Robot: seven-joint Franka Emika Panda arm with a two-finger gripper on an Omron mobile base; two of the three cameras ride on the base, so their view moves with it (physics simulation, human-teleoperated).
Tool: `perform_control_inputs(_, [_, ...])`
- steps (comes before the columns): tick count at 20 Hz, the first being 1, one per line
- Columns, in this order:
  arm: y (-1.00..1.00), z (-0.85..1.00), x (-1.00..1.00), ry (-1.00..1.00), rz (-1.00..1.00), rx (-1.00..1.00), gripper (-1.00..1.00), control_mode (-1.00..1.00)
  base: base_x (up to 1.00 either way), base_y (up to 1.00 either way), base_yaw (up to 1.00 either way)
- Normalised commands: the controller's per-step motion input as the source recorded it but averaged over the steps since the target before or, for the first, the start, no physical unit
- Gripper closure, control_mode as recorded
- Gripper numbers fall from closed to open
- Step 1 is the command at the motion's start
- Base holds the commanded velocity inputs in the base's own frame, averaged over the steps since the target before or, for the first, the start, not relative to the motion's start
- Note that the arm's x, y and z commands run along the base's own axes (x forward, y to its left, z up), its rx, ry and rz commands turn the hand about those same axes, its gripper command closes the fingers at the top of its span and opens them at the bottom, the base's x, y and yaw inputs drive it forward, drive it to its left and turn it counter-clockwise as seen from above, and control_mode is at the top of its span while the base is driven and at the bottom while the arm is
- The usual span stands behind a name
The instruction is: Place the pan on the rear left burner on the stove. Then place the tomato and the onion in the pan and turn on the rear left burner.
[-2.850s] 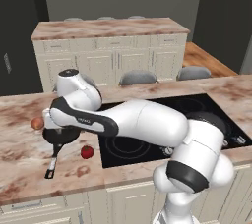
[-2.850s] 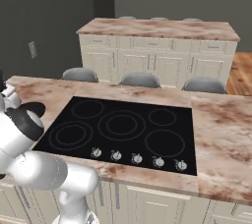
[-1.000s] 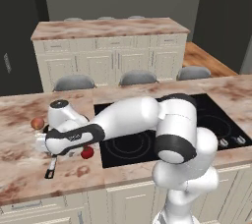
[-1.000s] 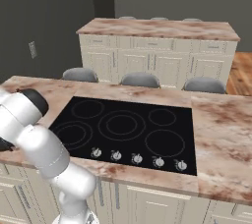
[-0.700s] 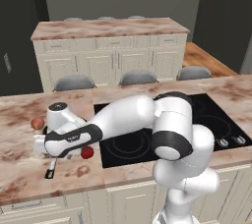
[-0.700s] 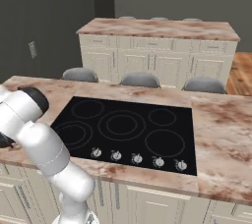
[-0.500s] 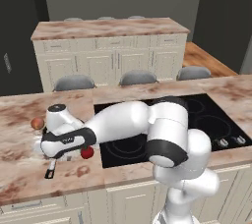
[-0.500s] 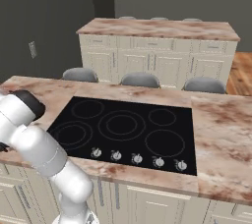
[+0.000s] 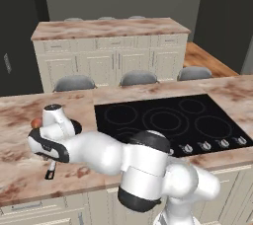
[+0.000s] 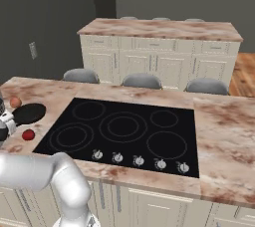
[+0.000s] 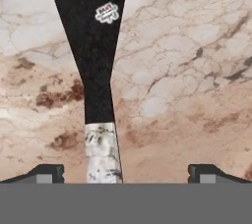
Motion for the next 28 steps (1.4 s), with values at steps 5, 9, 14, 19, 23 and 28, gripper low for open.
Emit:
perform_control_inputs(5, [0.02,-0.35,0.04,0.04,-0.02,-0.02,-1.0,-1.0,0.0,0.0,0.0])
perform_control_inputs(9, [0.04,-0.39,0.04,0.01,0.0,-0.02,-1.0,-1.0,0.0,0.0,0.0])
perform_control_inputs(14, [0.17,-0.33,0.12,0.0,0.0,0.0,-1.0,-1.0,0.0,0.0,0.0])
perform_control_inputs(19, [0.24,-0.42,0.09,0.0,0.0,0.0,1.0,-1.0,0.0,0.0,0.0])
perform_control_inputs(23, [0.02,-0.21,0.0,0.0,0.0,0.0,1.0,-1.0,0.0,0.0,0.0])
perform_control_inputs(28, [0.0,-0.02,0.0,-0.02,0.0,0.0,1.0,-1.0,0.0,0.0,0.0])
